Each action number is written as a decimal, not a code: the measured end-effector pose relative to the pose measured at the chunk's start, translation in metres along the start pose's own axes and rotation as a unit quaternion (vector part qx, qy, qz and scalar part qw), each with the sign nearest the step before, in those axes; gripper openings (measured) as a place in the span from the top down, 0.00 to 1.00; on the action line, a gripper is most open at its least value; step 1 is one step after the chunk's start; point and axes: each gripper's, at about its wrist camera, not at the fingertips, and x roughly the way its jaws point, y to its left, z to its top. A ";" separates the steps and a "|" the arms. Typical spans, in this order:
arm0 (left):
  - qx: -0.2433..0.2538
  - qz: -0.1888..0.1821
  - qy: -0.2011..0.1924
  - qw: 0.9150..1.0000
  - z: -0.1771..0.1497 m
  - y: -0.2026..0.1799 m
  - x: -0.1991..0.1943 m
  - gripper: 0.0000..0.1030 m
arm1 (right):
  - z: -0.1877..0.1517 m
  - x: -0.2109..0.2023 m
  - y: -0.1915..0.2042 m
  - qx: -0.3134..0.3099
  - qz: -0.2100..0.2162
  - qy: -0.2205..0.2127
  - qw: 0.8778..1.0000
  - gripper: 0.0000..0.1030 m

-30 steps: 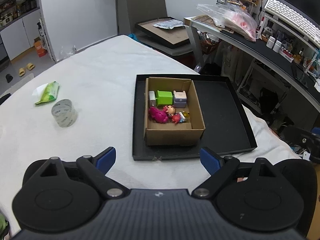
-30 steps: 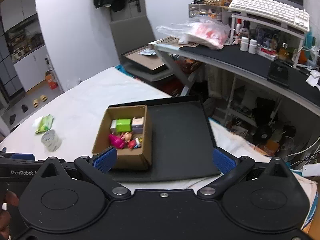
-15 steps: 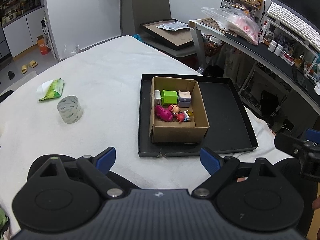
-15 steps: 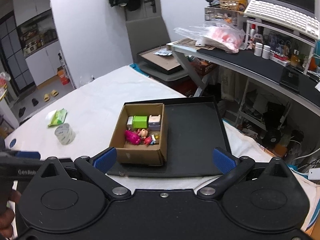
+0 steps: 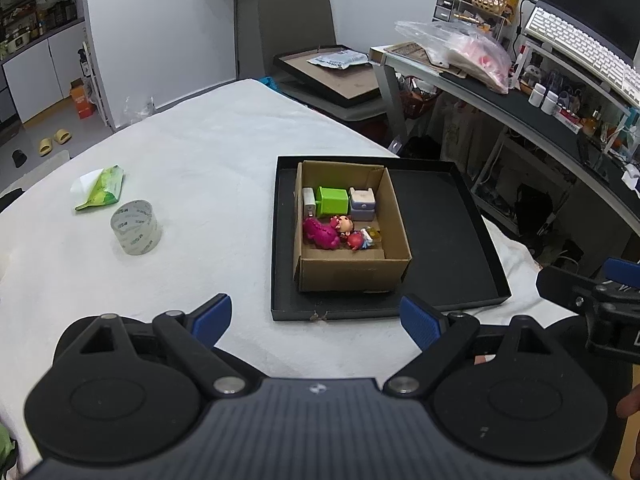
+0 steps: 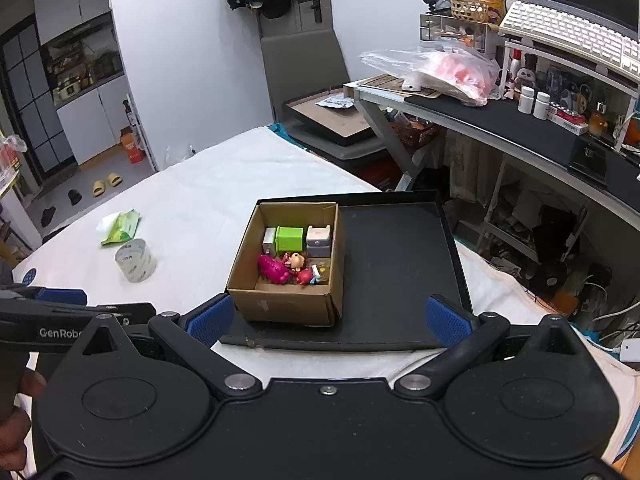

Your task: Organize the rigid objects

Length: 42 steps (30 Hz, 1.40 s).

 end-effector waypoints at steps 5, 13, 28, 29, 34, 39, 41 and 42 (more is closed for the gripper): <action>0.000 -0.001 -0.004 1.000 0.001 -0.001 -0.002 0.12 | 0.000 -0.001 0.001 -0.007 -0.008 -0.002 1.000 0.00; -0.001 -0.002 -0.002 1.000 0.001 -0.001 -0.004 0.12 | 0.000 -0.002 0.001 -0.005 -0.010 -0.002 1.000 0.00; -0.002 -0.005 -0.002 1.000 0.001 -0.002 -0.003 0.12 | 0.000 -0.001 -0.001 0.001 -0.018 -0.001 1.000 0.00; -0.003 -0.005 -0.002 1.000 0.001 -0.002 -0.002 0.12 | 0.000 -0.002 -0.001 0.001 -0.019 -0.002 1.000 0.00; -0.004 -0.006 -0.001 1.000 0.001 -0.001 -0.002 0.12 | 0.001 -0.004 -0.004 0.009 -0.027 -0.011 1.000 0.00; -0.005 -0.006 -0.002 1.000 0.001 0.000 -0.003 0.12 | 0.002 -0.005 -0.006 0.009 -0.030 -0.014 0.999 0.00; -0.006 -0.007 -0.002 1.000 0.002 0.000 -0.002 0.12 | 0.002 -0.006 -0.006 0.009 -0.030 -0.014 0.999 0.00; -0.006 -0.007 -0.002 1.000 0.002 0.000 -0.002 0.12 | 0.002 -0.006 -0.006 0.009 -0.030 -0.014 0.999 0.00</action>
